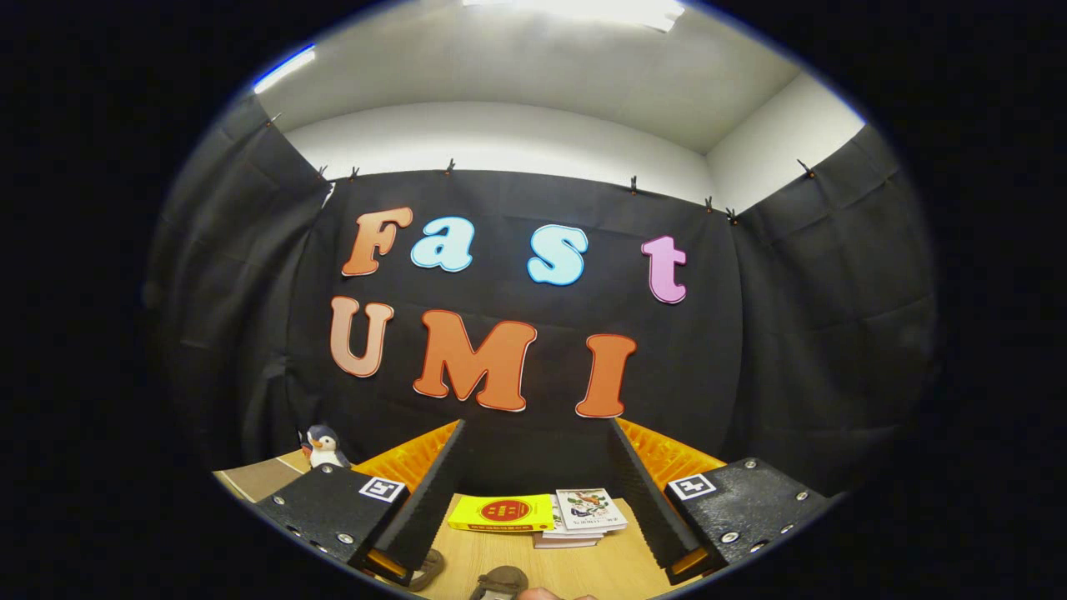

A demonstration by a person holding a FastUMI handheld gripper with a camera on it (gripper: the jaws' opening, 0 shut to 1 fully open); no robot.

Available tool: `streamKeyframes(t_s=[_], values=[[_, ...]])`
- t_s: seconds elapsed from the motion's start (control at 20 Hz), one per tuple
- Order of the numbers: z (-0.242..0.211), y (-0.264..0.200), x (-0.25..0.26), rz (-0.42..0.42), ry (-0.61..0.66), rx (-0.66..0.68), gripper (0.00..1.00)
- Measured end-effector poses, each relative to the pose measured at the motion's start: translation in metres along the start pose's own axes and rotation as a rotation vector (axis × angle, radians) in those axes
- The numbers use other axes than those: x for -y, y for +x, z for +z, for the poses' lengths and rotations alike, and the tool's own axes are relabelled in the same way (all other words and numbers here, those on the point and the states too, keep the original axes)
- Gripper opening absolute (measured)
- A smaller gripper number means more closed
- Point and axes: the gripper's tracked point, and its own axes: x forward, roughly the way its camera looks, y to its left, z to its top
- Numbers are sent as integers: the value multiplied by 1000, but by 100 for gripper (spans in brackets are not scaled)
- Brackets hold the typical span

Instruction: Open the storage box then place both shoes into the box .Put the left shoe in first, then the right shoe, with the right side of both shoes facing outward in a uniform manner.

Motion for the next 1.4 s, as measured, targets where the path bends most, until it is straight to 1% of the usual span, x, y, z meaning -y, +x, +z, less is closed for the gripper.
streamKeyframes(t_s=[0.1, 0.2, 0.35, 0.5, 0.7, 0.8, 0.9, 1.0, 1.1, 1.4], values=[[-9, 2, -9, 12, 11, -16, 99], [-24, 4, -29, 61, 37, -50, 99], [-49, 6, -69, 179, 77, -109, 99], [-82, 5, -119, 319, 163, -205, 99], [-133, 8, -165, 421, 242, -336, 99], [-153, 3, -194, 497, 283, -394, 99], [-174, -7, -222, 584, 345, -476, 99], [-194, -17, -248, 668, 433, -576, 99], [-214, -31, -270, 737, 513, -677, 98], [-262, -64, -328, 899, 712, -929, 97]])
